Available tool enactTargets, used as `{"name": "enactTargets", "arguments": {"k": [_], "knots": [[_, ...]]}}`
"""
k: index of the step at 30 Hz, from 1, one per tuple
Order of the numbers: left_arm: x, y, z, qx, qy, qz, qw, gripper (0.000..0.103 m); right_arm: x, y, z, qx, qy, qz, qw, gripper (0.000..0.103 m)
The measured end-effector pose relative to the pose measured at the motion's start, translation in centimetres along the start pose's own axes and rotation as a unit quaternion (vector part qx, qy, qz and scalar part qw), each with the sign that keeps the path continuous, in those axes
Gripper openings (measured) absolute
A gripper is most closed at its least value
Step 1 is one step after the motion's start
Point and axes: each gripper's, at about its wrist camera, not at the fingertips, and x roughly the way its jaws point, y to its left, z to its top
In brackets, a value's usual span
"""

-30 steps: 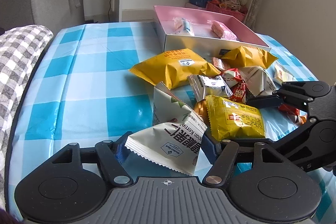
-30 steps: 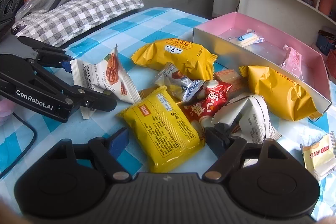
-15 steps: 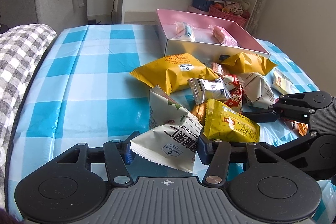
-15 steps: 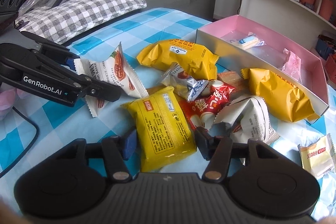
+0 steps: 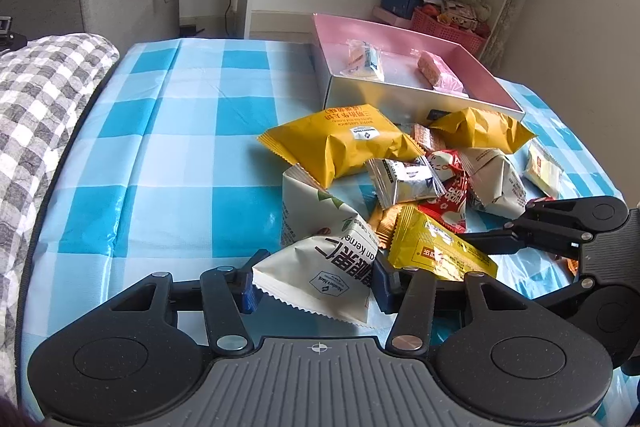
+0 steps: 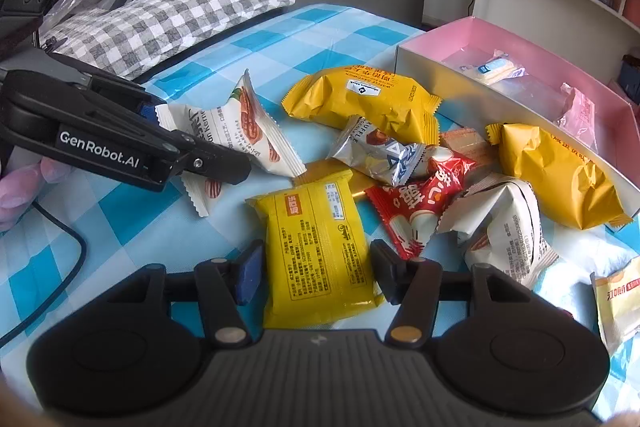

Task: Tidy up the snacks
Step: 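Carry both packs into the pink box and open both grippers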

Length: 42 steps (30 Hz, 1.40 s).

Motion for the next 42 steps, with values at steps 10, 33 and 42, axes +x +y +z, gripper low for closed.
{"name": "enactTargets", "arguments": {"k": [10,33,42], "knots": [[-0.7,0.4,0.2,-0.011,0.007,0.004,0.9999,0.043,-0.5,0.2,0.6,0.007,0.012,-0.002,1.0,0.046],[-3.2,-1.0,4.4,-0.039,-0.052,-0.009,0.9978,0.042,-5.8,-3.3,4.0,0.069,-0.062,-0.05,0.994,0.046],[-1.4,-4.4,6.9,-0.042,-0.065,-0.021,0.9968,0.042,-6.4,-8.5,5.3,0.137,-0.089,-0.1,0.981,0.046]]}}
